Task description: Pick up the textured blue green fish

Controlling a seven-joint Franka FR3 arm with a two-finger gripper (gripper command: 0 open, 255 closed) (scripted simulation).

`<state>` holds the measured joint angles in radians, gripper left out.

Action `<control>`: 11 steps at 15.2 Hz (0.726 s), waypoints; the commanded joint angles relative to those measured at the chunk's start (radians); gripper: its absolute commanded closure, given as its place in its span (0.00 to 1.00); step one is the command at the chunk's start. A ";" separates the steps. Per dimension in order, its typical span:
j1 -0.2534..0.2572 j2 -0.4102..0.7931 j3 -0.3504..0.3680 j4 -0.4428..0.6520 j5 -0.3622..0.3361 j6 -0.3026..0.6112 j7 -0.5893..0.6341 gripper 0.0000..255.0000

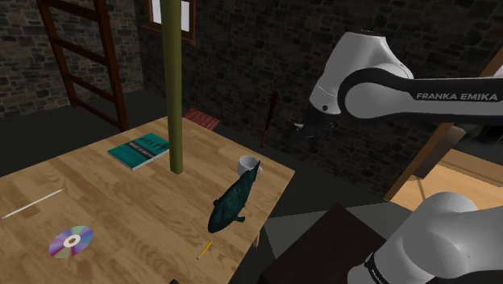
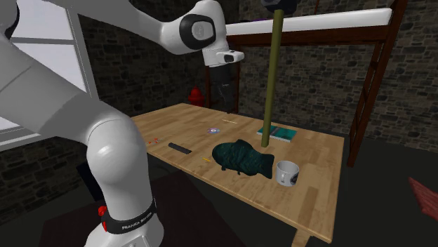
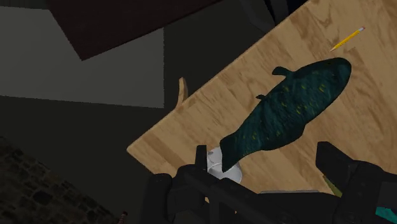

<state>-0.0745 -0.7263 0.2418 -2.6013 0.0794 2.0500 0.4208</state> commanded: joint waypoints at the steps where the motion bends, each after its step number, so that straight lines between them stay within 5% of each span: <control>1: -0.021 0.051 0.044 -0.023 0.015 0.089 0.092 0.00; 7: -0.113 0.259 0.201 -0.025 0.012 0.333 0.391 0.00; 11: -0.222 0.431 0.324 0.017 -0.075 0.477 0.635 0.00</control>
<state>-0.2631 -0.3465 0.5330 -2.6044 0.0346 2.4909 0.9831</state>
